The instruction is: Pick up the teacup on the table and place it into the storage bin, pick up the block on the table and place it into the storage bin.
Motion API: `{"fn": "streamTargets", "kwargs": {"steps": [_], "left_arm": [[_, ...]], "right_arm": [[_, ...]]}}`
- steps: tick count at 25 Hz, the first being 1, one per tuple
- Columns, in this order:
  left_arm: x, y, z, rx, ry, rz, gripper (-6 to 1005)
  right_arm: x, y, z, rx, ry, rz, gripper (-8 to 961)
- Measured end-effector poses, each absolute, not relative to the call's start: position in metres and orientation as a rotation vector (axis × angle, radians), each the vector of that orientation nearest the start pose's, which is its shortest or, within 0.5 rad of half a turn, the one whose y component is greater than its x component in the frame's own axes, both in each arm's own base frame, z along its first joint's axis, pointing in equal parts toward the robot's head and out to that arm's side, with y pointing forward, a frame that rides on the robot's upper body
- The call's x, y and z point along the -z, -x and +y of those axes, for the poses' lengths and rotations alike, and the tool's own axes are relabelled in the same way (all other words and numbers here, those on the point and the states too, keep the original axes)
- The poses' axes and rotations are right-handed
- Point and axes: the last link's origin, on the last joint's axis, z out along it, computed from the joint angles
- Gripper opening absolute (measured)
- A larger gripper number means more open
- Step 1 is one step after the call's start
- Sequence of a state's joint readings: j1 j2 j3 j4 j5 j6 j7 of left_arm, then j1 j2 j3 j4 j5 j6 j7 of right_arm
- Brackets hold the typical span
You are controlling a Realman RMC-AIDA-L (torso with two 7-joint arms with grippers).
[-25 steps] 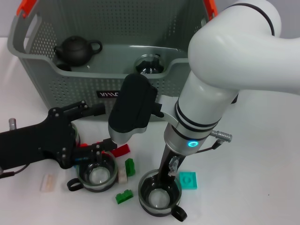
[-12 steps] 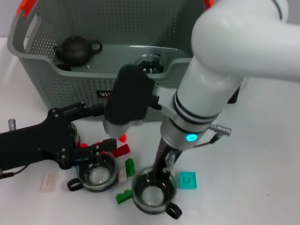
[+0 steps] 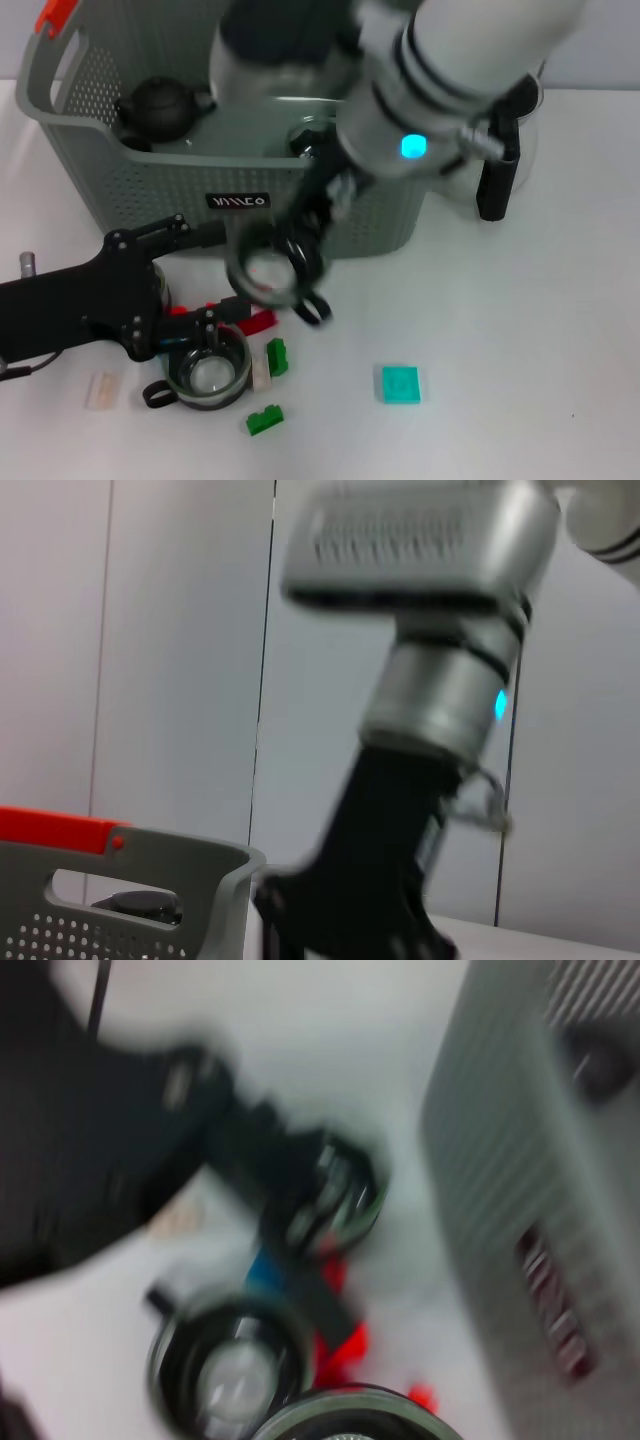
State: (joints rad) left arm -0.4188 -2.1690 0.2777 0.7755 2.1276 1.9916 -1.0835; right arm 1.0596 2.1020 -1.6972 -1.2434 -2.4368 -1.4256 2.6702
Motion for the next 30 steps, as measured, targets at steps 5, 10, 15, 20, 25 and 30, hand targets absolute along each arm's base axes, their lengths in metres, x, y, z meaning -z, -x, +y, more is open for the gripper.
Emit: {"fn": "streamTargets", "kwargs": {"steps": [5, 10, 15, 20, 25, 30], "left_arm": [[-0.027, 0.272, 0.257, 1.030, 2.634, -0.306, 830], [-0.027, 0.272, 0.257, 1.033, 2.634, -0.300, 830], [-0.026, 0.272, 0.257, 1.036, 2.634, -0.300, 830], [-0.025, 0.271, 0.256, 1.041, 2.638, -0.296, 830], [-0.024, 0.271, 0.256, 1.039, 2.641, -0.296, 830], [-0.024, 0.271, 0.256, 1.038, 2.642, -0.298, 830]], "right_arm": [[0.049, 0.024, 0.379, 0.199, 2.770, 0.197, 71], [0.026, 0.042, 0.402, 0.031, 2.664, 0.162, 74], [0.008, 0.045, 0.425, -0.035, 2.548, 0.174, 78], [0.005, 0.032, 0.456, -0.071, 2.419, 0.199, 81], [0.028, 0.015, 0.477, 0.008, 2.407, 0.246, 85], [0.056, 0.000, 0.483, 0.151, 2.444, 0.276, 88]]}}
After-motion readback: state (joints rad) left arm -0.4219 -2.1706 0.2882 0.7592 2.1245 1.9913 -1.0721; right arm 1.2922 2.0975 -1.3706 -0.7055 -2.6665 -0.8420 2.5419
